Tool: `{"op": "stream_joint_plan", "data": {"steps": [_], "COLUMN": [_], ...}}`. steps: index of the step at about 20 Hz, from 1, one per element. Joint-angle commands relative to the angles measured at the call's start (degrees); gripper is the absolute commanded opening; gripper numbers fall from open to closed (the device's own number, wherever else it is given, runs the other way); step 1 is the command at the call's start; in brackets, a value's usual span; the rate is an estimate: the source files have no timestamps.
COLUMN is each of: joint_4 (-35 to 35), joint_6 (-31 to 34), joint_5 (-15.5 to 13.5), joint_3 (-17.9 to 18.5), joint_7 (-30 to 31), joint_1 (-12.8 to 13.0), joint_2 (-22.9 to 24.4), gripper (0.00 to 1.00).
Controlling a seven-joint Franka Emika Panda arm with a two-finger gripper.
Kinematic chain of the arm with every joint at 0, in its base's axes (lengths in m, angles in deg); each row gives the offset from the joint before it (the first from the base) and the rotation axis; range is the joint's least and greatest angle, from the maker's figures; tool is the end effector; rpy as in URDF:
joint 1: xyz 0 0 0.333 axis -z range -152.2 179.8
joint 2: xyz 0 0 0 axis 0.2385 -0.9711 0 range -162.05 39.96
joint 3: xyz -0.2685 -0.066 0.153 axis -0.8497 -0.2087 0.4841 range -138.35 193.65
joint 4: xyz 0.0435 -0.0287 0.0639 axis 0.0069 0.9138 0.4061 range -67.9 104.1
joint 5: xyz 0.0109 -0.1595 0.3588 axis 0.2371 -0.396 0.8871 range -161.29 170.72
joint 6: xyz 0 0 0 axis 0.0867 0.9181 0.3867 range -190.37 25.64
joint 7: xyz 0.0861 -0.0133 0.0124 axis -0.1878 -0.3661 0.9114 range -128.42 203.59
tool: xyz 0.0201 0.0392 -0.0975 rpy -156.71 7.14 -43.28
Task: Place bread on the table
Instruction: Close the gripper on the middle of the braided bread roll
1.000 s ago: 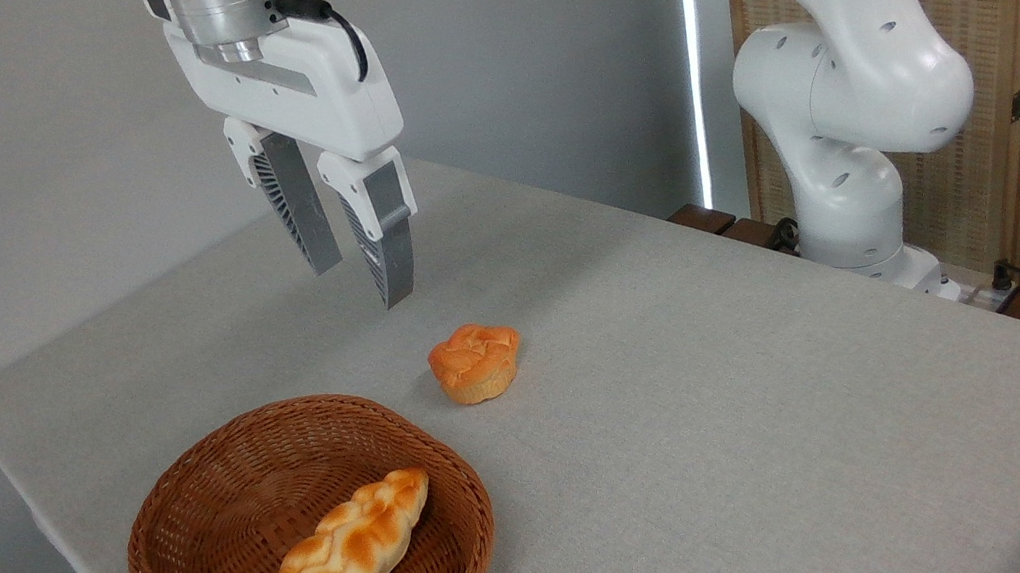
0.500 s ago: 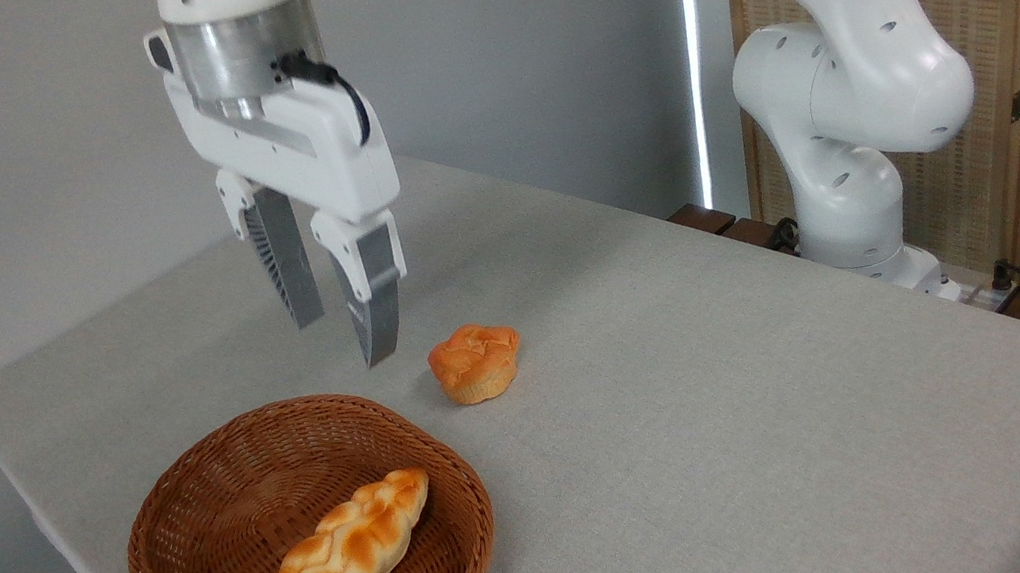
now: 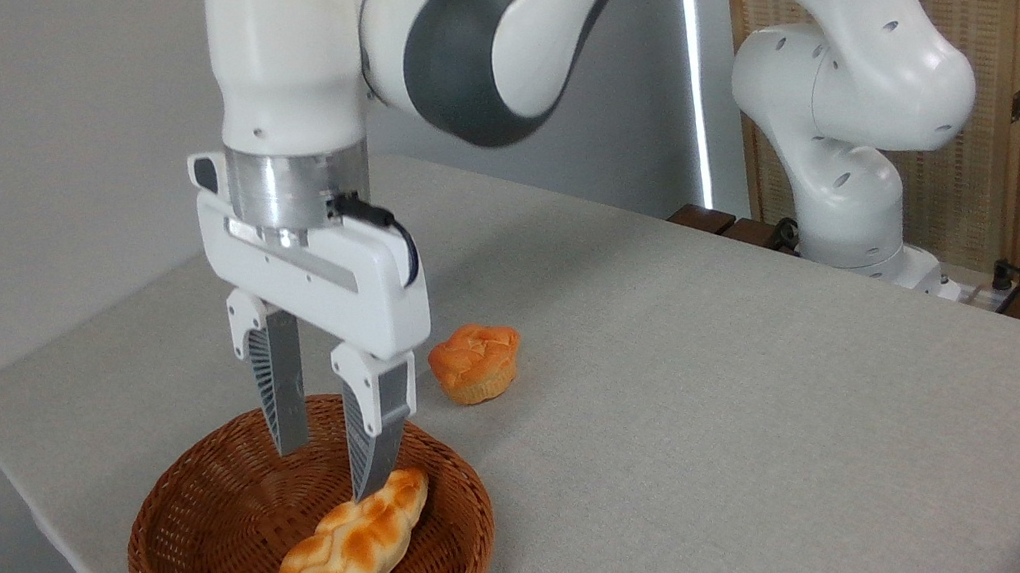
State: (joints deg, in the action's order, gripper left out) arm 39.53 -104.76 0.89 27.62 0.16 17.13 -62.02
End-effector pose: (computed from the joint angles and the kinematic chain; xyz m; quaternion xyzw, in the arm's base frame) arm 0.5887 -0.0363 0.5008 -0.9325 0.3284 -0.1496 0.0159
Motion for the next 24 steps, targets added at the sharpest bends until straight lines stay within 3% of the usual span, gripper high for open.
{"op": "stream_joint_plan", "data": {"steps": [1,22,23,24], "joint_4": [1.6,1.6,1.6,1.6], "joint_6": [-4.2,-7.72,-7.8,-7.72], "joint_5": [-0.04,0.66,0.66,0.66], "joint_3": [-0.05,-1.02,-1.02,-1.02], "joint_7": [0.08,-6.16,-7.12,-8.0], "joint_1": [0.36,0.54,0.54,0.45], "joint_2": [-1.39,-7.9,-7.9,-7.9], "gripper": [1.0,1.0,0.95,0.83]}}
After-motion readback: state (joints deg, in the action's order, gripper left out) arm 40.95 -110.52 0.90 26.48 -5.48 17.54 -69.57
